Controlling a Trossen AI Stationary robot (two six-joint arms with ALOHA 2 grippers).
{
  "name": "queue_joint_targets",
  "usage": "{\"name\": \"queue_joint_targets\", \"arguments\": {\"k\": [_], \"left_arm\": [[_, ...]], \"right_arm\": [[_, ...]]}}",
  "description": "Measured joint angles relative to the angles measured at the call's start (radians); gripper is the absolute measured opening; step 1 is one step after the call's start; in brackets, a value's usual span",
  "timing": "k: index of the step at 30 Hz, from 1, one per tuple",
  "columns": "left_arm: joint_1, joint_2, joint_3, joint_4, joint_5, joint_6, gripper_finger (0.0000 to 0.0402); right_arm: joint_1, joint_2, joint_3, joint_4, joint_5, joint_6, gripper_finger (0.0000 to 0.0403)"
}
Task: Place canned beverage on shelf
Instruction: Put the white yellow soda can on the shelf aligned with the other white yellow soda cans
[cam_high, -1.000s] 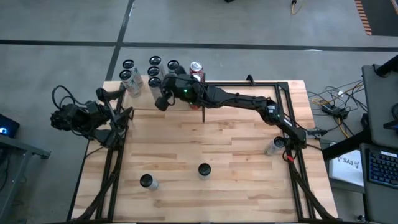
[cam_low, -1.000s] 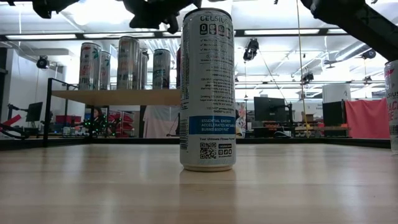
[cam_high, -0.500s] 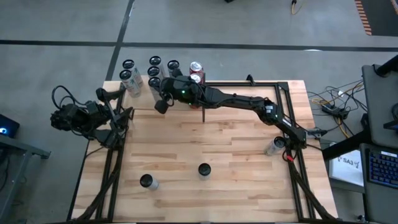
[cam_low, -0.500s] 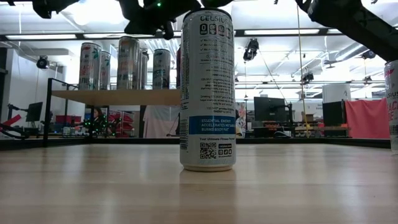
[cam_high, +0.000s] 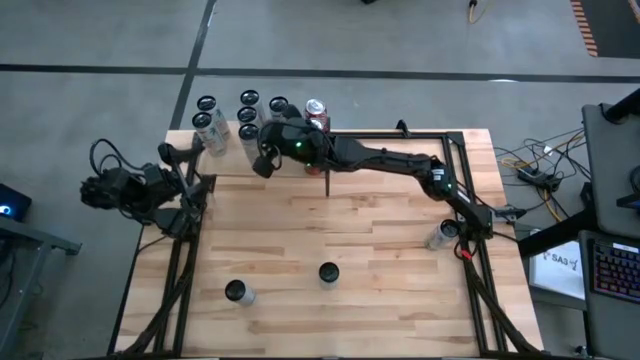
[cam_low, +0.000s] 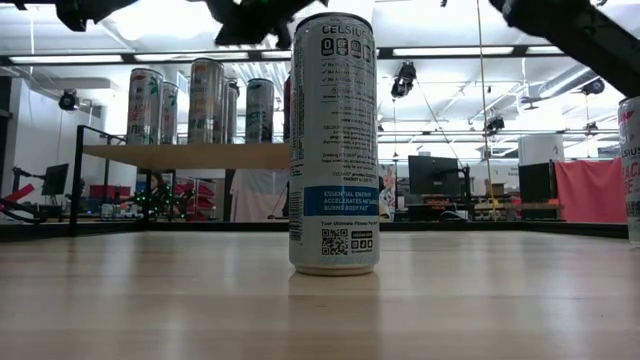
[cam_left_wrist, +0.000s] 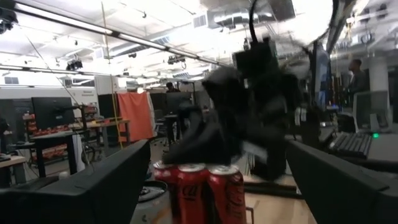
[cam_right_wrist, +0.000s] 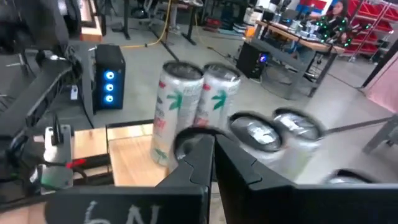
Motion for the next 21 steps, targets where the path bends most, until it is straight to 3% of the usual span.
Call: {"name": "queue_joint_targets", "arguments": {"k": [5,9,14,19,21], "left_arm": [[0.000,0.106,0.034,-0.010,-0.001,-0.052,0.0332],[0.000,0.216,0.135,-0.143,-0.007,-0.173,0.0280],[0.000,0.377,0.273,-0.257,-0.011,-0.279,0.0172],[0.000,0.516,0.399,-0.352,-0.036,-0.266,0.0031],[0.003,0.556,0.443,-0.403,-0.066,-0.253,0.0011]], "right_arm": [[0.005,-0.111,0.002,-0.136,-0.007,-0.008,0.0009],[0.006,-0.189,0.002,-0.289,-0.012,-0.010,0.0009],[0.007,-0.287,0.002,-0.423,-0.077,0.005,0.0009],[0.010,-0.339,0.002,-0.542,-0.143,0.043,0.0009],[0.015,-0.346,0.002,-0.588,-0.150,0.047,0.0009]]}}
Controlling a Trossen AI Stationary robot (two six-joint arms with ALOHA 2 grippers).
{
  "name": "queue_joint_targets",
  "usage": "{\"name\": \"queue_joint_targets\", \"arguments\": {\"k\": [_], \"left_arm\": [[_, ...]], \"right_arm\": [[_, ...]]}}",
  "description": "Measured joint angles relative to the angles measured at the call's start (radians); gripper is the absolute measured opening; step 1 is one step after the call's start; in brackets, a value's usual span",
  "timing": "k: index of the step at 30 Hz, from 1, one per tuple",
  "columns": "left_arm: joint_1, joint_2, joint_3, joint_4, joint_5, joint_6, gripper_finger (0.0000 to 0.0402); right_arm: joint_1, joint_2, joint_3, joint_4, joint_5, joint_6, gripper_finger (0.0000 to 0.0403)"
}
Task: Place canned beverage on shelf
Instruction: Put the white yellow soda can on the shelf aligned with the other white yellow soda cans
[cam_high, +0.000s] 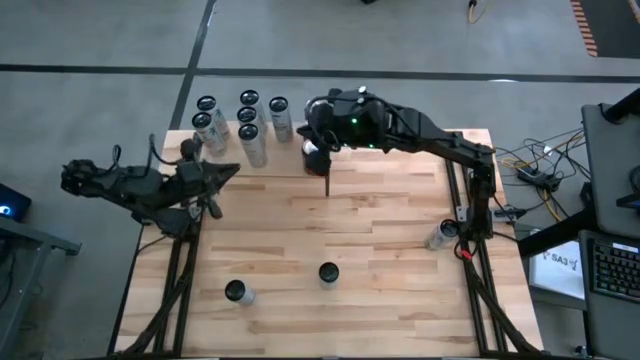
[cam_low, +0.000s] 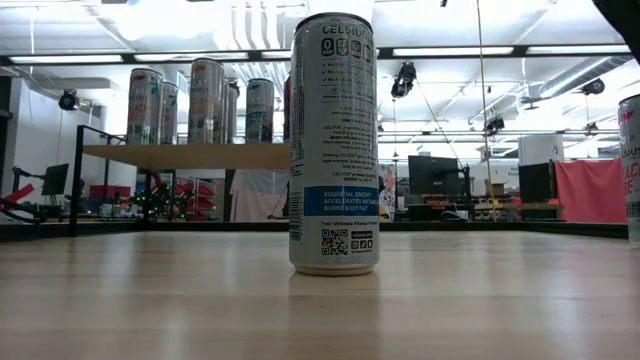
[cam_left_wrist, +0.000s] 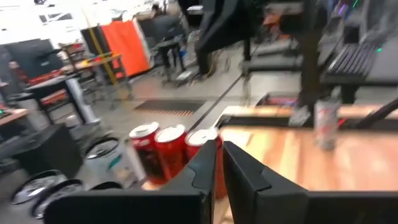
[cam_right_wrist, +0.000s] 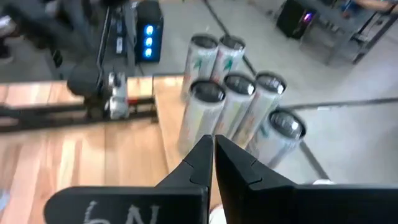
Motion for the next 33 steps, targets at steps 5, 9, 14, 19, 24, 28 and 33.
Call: {"name": "queue_joint_targets", "arguments": {"k": [5,9,14,19,24,28,33], "left_arm": [[0.057,0.071,0.095,-0.110,-0.012,0.013,0.0002],[0.156,0.112,0.145,-0.156,0.000,0.045,0.0000],[0.380,0.171,0.195,-0.197,0.272,0.067,0.0000],[0.656,0.261,0.259,-0.311,0.433,0.087,0.0000],[0.878,0.340,0.313,-0.402,0.621,0.092,0.0000],[0.931,0.369,0.339,-0.448,0.676,0.092,0.0000],[0.930,0.358,0.340,-0.466,0.678,0.092,0.0000]], "right_arm": [[0.012,-0.012,-0.001,-0.091,-0.004,0.014,0.0009],[0.017,-0.014,-0.001,-0.163,-0.003,0.038,0.0009],[0.023,-0.021,-0.001,-0.225,-0.003,0.066,0.0009],[0.026,-0.023,-0.001,-0.281,-0.002,0.078,0.0009],[0.025,-0.023,-0.001,-0.297,-0.001,0.083,0.0009],[0.026,-0.023,-0.002,-0.299,-0.001,0.079,0.0009],[0.025,-0.023,-0.002,-0.304,-0.001,0.073,0.0009]]}}
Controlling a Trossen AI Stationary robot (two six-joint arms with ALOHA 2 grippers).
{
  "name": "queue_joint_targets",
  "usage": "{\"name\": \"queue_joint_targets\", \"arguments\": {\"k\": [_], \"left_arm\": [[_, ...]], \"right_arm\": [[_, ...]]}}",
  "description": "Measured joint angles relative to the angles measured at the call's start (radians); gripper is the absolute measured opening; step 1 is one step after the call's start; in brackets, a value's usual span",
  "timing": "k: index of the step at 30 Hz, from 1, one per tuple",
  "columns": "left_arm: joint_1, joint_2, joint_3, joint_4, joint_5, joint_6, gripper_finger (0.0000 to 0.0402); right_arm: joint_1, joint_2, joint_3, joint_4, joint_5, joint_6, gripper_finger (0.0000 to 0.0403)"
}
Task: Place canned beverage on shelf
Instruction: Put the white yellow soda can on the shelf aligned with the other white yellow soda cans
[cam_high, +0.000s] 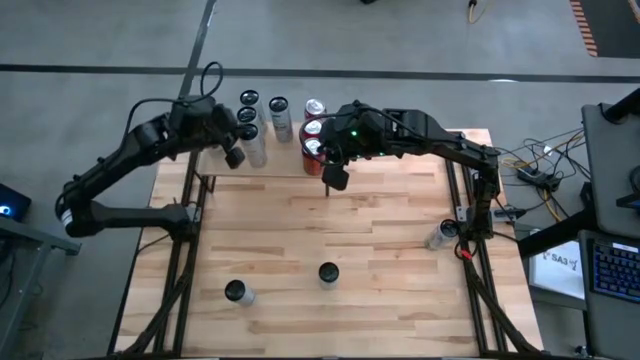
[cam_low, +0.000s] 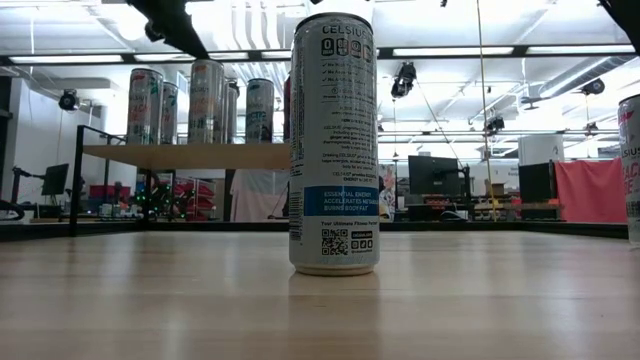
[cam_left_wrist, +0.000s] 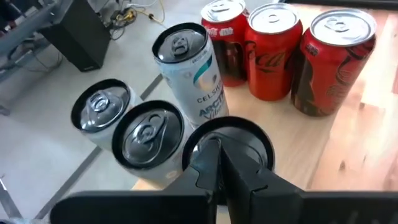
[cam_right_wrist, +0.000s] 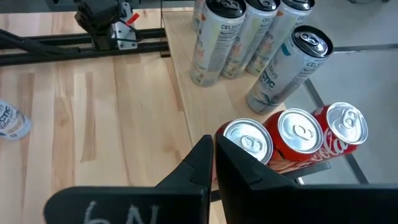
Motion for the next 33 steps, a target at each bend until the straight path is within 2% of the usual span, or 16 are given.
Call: {"name": "queue_joint_targets", "arguments": {"k": [9,33], "left_arm": [[-0.006,-0.031,0.000,-0.044,0.000,-0.086,0.0000],[-0.006,-0.033,0.026,-0.088,-0.009,-0.106,0.0000]], "right_arm": [[0.000,0.000,0.000,-0.003,0.001,-0.010,0.0009],[0.000,0.001,0.000,-0.011,0.001,-0.008,0.0009]]}}
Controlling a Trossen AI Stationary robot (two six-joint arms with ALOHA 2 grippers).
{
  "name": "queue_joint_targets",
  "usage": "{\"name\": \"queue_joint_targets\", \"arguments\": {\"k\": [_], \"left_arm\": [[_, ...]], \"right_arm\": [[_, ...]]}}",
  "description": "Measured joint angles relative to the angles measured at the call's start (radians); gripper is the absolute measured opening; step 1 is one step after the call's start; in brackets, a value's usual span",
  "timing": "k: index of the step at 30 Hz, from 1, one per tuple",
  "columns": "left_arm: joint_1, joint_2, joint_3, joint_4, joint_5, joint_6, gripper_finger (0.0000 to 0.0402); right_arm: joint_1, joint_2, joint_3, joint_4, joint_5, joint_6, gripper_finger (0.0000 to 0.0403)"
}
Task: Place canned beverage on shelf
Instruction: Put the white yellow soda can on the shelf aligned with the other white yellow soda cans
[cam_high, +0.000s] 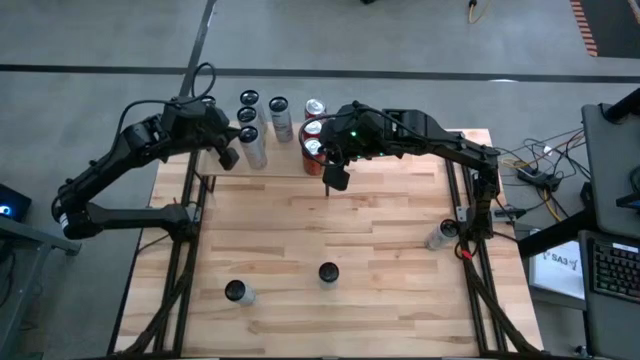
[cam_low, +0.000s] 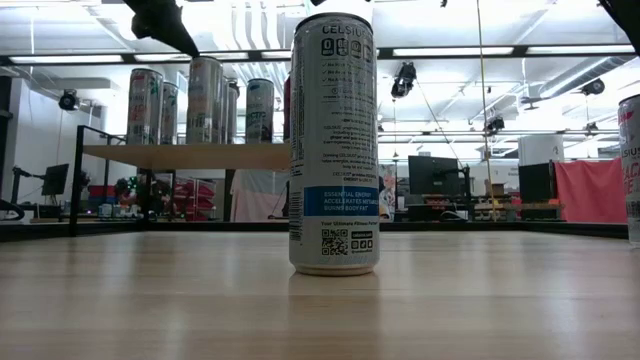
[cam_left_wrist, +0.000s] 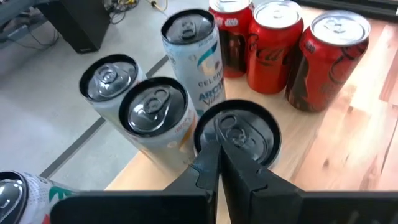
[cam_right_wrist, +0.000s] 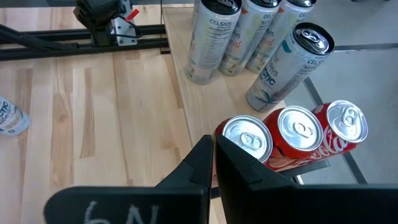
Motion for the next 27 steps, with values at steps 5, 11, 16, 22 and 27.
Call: {"name": "queue_joint_targets", "arguments": {"k": [5,11,16,22,27], "left_arm": [[-0.011,-0.002,0.011,0.010,0.024,0.000,0.0000],[-0.080,0.007,0.004,0.081,0.233,0.005,0.0000],[-0.169,0.068,-0.015,0.098,0.130,-0.004,0.0000],[-0.220,0.126,-0.010,0.095,-0.110,-0.030,0.0000],[-0.220,0.141,-0.010,0.093,-0.165,-0.070,0.0000]], "right_arm": [[0.000,0.000,-0.001,-0.001,0.000,0.001,0.0009],[0.000,0.000,-0.001,-0.002,-0.001,0.000,0.0009],[0.000,0.000,-0.001,-0.002,-0.001,0.000,0.0009],[0.000,0.000,-0.001,-0.010,-0.001,0.001,0.0009],[0.000,0.000,-0.001,-0.025,-0.001,0.001,0.0009]]}}
